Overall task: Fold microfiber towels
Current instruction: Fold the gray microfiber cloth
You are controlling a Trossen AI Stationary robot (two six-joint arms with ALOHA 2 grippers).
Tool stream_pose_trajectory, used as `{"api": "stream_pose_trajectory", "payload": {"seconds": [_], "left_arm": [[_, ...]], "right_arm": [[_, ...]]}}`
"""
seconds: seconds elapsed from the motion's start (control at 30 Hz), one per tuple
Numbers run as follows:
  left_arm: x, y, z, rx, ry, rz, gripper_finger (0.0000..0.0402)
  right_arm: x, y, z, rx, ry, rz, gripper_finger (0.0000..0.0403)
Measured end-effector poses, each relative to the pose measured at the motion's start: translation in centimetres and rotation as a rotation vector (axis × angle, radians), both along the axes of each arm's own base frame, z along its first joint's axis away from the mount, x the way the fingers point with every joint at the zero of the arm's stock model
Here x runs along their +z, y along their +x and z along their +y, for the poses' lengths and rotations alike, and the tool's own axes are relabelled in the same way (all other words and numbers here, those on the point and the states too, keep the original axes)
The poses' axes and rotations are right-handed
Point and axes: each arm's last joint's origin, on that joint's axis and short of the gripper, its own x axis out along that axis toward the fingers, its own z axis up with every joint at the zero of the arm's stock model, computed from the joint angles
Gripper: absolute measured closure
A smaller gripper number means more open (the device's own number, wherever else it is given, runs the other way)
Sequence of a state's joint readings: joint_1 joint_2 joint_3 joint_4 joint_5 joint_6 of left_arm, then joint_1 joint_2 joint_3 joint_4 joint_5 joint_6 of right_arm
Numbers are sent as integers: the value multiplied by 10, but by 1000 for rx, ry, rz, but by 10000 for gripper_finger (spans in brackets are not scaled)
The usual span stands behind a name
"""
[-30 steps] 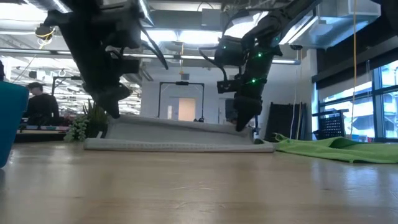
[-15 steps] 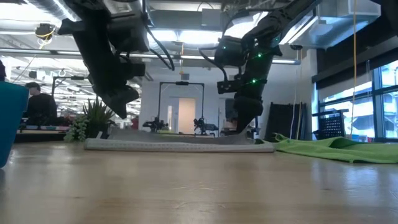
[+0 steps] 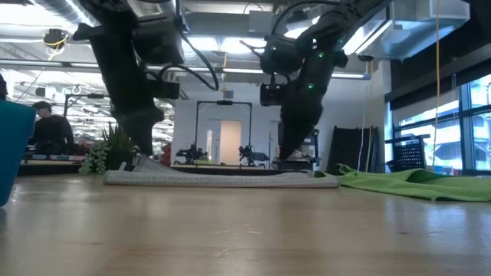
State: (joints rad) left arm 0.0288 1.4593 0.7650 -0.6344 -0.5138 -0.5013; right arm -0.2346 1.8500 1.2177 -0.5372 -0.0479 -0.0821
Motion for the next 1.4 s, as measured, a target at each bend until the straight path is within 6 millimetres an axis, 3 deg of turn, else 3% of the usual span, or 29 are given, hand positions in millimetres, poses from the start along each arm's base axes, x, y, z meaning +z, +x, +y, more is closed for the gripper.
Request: {"api": "stream_pose_trajectory", "payload": {"seconds": [0.23, 0.53, 0.77, 1.1, 1.4], "left_arm": [[-10, -4, -9, -100, 0, 26, 318], [-33, -12, -11, -201, -45, -6, 318], [-44, -21, -14, -179, -99, -29, 318], [-44, -15, -43, -303, -292, -115, 317], [-30, -4, -56, -390, -270, -156, 317]], "right_arm": [[-23, -6, 23, 27, 58, -13, 219], [-39, -15, 21, -17, 21, -23, 222], [-44, -20, 15, -88, -31, -13, 222], [-43, -19, 0, -170, -153, -47, 222], [-33, -17, -11, -140, -245, -54, 222]]}}
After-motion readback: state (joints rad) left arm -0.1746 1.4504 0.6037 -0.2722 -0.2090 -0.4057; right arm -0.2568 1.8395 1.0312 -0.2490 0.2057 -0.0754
